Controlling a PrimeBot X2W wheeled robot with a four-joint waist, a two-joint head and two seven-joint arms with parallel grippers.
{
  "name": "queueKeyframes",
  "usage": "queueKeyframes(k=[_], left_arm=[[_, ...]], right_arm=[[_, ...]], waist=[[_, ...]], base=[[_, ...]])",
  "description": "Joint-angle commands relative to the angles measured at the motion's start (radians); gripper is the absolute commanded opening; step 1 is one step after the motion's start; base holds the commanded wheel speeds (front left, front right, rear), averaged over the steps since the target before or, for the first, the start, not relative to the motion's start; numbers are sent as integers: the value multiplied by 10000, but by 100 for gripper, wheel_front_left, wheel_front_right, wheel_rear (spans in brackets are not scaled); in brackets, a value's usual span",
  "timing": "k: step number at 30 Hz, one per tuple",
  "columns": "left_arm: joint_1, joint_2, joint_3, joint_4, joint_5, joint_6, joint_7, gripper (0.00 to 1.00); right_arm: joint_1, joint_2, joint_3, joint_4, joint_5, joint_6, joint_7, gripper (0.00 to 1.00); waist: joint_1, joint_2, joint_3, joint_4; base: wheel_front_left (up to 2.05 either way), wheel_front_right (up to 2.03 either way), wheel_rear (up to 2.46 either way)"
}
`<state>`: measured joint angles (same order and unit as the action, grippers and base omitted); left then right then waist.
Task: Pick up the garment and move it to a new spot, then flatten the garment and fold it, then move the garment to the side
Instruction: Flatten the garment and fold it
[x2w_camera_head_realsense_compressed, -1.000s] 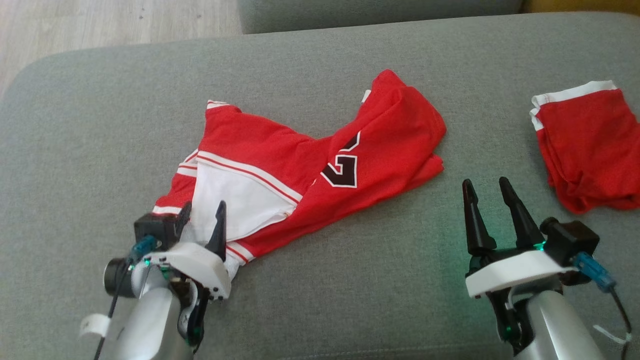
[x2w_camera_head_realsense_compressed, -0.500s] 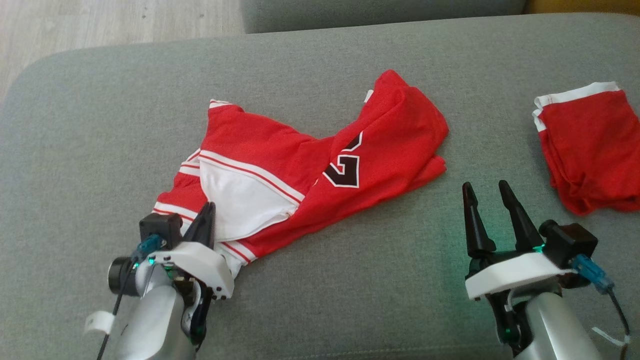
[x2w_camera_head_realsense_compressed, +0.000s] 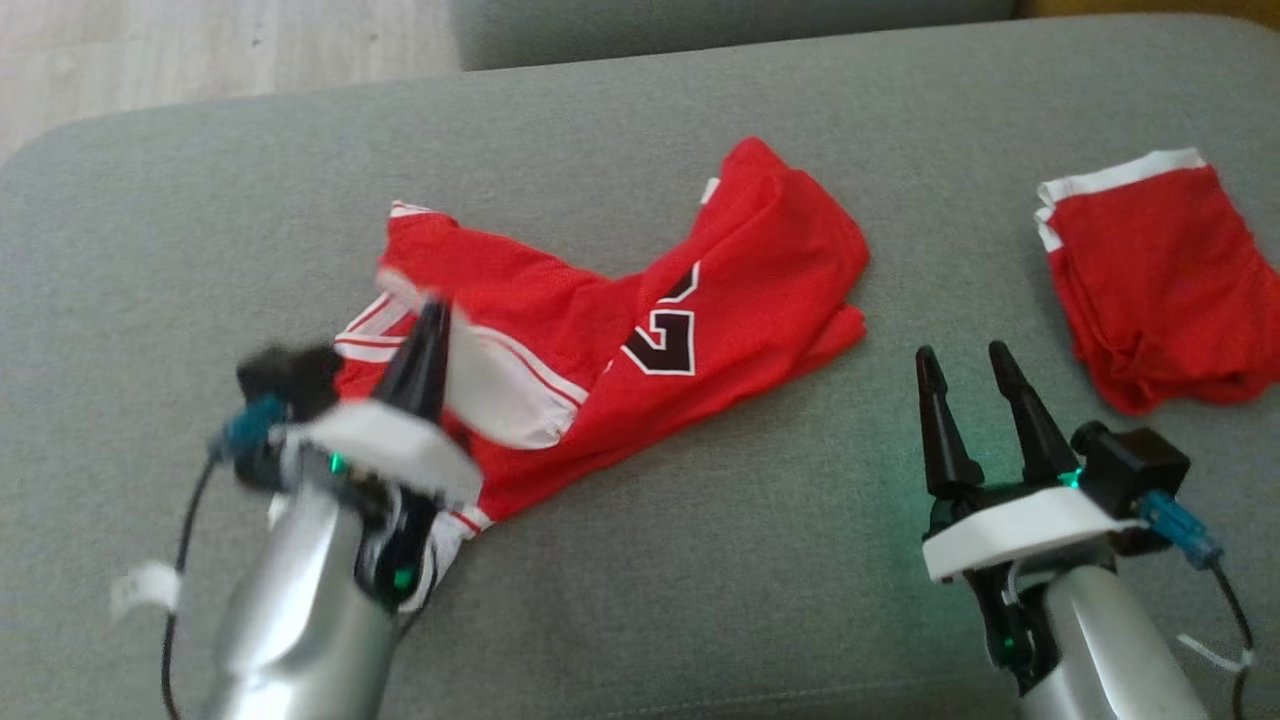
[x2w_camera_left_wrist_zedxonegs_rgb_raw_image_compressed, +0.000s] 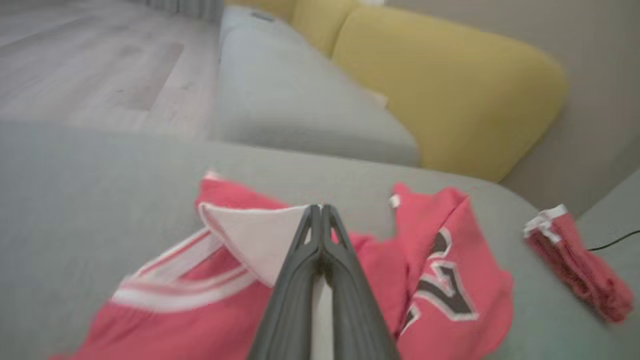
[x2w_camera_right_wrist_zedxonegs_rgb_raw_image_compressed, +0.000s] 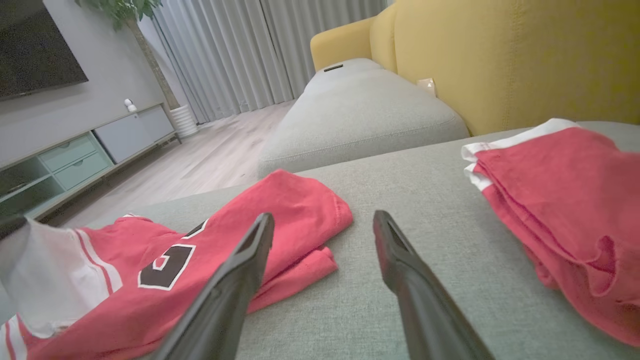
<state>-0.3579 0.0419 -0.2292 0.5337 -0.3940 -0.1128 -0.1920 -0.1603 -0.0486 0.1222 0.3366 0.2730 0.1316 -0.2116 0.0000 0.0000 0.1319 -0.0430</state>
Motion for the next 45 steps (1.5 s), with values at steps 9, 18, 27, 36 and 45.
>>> queueKeyframes(k=[9, 18, 27, 36, 45], left_arm=[[-3449, 290, 227, -1448, -1018, -138, 1240, 0], [-7058, 1348, 1081, 458, -1050, 326, 1909, 0], [-9458, 2824, 1444, 2876, -307, 1068, 1062, 0], [-10319, 3903, 1821, 4645, -48, 1728, -277, 0], [-10155, 4027, 2075, 5378, -47, 1882, -681, 76]], right_arm=[[-949, -16, 573, -325, 249, -9, -260, 100], [-1715, -16, 1436, -276, 814, -9, -440, 100], [-2159, -16, 1913, -305, 1240, -9, -497, 100], [-2079, -16, 1961, -430, 1228, -9, -500, 100], [-2070, -16, 1886, -355, 972, -9, -501, 100]], waist=[[0, 0, 776, -1060], [0, 0, 1782, -2308], [0, 0, 2524, -3086], [0, 0, 2748, -3276], [0, 0, 2687, -2891]], base=[[0, 0, 0], [0, 0, 0], [0, 0, 0], [0, 0, 0], [0, 0, 0]])
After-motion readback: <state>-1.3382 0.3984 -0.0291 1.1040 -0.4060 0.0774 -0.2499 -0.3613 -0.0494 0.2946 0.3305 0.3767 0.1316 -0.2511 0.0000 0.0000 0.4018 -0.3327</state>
